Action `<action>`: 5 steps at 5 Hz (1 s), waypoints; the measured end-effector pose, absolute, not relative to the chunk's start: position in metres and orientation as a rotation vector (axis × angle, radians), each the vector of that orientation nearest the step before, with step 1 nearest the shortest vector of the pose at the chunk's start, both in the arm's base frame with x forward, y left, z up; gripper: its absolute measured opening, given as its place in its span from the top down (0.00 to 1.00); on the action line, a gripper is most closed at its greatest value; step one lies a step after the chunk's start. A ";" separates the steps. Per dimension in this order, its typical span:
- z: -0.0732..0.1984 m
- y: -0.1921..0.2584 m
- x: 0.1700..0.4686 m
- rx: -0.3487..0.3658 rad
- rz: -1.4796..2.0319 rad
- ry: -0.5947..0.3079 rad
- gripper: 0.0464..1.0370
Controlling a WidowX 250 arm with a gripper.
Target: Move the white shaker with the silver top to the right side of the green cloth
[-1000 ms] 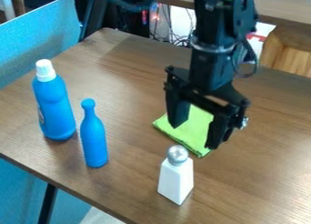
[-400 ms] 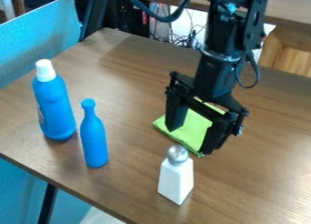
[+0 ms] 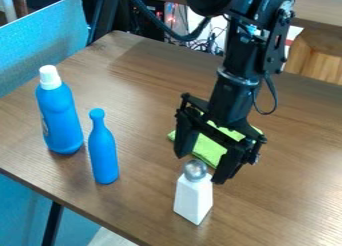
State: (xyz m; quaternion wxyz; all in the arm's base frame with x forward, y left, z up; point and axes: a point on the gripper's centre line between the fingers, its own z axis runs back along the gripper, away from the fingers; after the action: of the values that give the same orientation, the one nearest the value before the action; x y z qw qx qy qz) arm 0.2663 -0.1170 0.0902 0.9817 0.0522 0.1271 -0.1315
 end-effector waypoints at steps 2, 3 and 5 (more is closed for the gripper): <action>0.081 -0.115 0.262 0.128 -0.240 0.311 0.04; 0.075 -0.113 0.260 0.134 -0.230 0.325 0.09; 0.075 -0.117 0.263 0.109 -0.244 0.296 0.50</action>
State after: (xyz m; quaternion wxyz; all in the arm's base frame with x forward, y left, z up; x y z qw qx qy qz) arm 0.2626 -0.1167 0.0755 0.9802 0.0541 0.1471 -0.1210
